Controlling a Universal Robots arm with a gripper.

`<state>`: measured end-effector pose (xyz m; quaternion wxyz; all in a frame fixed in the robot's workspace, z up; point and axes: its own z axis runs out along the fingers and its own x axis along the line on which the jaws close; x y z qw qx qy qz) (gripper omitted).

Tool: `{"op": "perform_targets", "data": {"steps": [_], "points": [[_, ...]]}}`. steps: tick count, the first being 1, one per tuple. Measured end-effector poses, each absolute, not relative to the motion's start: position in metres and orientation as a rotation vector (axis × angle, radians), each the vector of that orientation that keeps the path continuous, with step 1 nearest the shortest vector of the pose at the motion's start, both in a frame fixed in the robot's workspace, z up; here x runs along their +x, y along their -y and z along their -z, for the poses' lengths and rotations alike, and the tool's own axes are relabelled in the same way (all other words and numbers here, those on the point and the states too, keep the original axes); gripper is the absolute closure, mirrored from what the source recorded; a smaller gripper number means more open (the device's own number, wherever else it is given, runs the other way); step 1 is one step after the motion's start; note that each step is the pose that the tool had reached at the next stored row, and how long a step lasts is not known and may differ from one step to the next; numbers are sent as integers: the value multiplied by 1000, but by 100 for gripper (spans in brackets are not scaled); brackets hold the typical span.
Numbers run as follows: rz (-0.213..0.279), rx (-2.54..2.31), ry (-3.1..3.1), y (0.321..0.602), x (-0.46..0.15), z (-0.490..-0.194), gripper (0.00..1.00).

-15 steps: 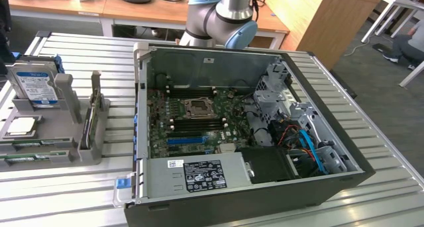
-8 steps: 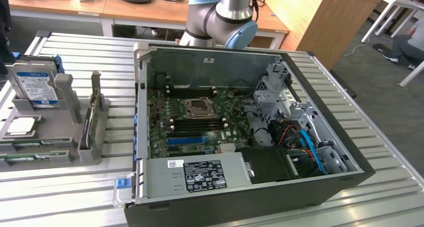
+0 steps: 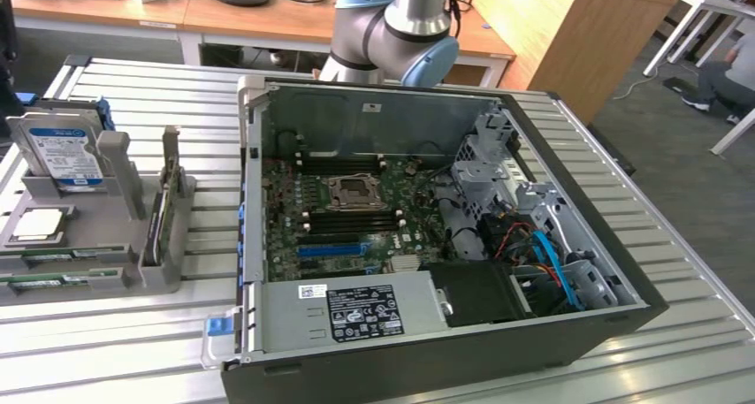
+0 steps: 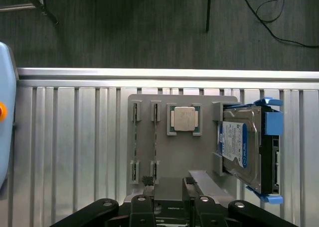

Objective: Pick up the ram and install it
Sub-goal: 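Pick up the ram and move it above insertion slot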

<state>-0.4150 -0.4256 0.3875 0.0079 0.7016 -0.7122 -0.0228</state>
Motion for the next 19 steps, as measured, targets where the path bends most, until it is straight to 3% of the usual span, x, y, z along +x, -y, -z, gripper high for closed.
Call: {"op": "perform_targets", "data": {"steps": [19], "points": [[71, 2193, 2226, 437, -415, -387, 64]]}}
